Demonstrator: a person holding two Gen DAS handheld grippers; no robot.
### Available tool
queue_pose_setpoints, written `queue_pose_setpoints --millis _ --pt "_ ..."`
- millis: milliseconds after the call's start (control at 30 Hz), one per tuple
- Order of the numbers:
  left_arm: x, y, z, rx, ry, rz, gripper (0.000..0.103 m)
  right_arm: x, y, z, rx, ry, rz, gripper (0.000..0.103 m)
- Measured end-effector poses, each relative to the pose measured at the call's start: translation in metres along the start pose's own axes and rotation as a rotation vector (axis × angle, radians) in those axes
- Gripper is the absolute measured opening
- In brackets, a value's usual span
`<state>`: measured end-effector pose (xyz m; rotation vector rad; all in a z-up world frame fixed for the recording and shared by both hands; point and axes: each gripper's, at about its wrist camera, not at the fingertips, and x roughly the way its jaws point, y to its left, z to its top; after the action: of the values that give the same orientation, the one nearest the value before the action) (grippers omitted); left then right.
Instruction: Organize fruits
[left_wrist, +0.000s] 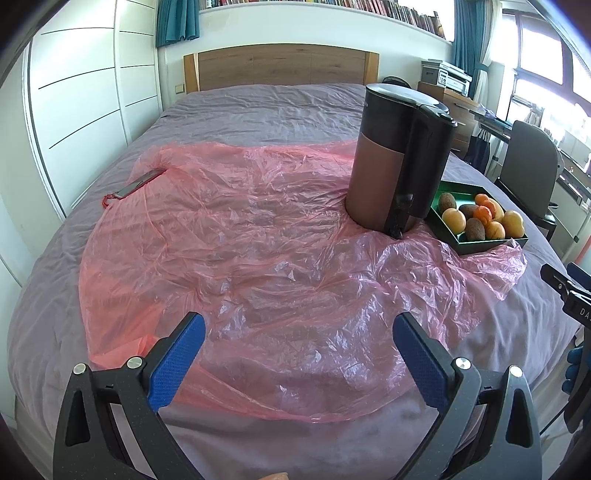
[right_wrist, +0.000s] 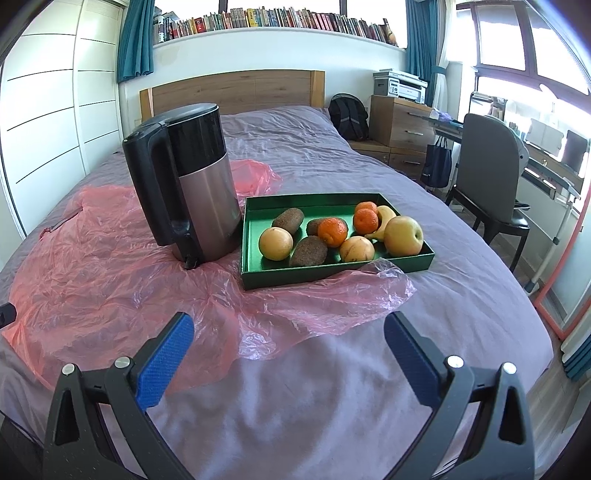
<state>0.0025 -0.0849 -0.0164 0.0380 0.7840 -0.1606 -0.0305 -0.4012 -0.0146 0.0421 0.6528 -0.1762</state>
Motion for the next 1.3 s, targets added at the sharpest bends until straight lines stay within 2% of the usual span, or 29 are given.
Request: queue_pose_setpoints --millis 133,467,1300 --pt "0.0037 0.0028 -0.0017 -0.011 0.018 0.003 0.1 -0.0001 0.0001 -0.0003 0.0 0.002 0.0 0.103" --pt "0.0022 0.0004 -0.0036 0.014 0.001 0.001 0.101 0.0021 0.0001 -0.0016 0.0 0.014 -0.005 0.103" --pt "0.0017 0.0061 -0.0033 0.005 -0.004 -0.007 0.101 0.0048 0.001 -0.0027 -0.005 0.023 -0.012 0.103"
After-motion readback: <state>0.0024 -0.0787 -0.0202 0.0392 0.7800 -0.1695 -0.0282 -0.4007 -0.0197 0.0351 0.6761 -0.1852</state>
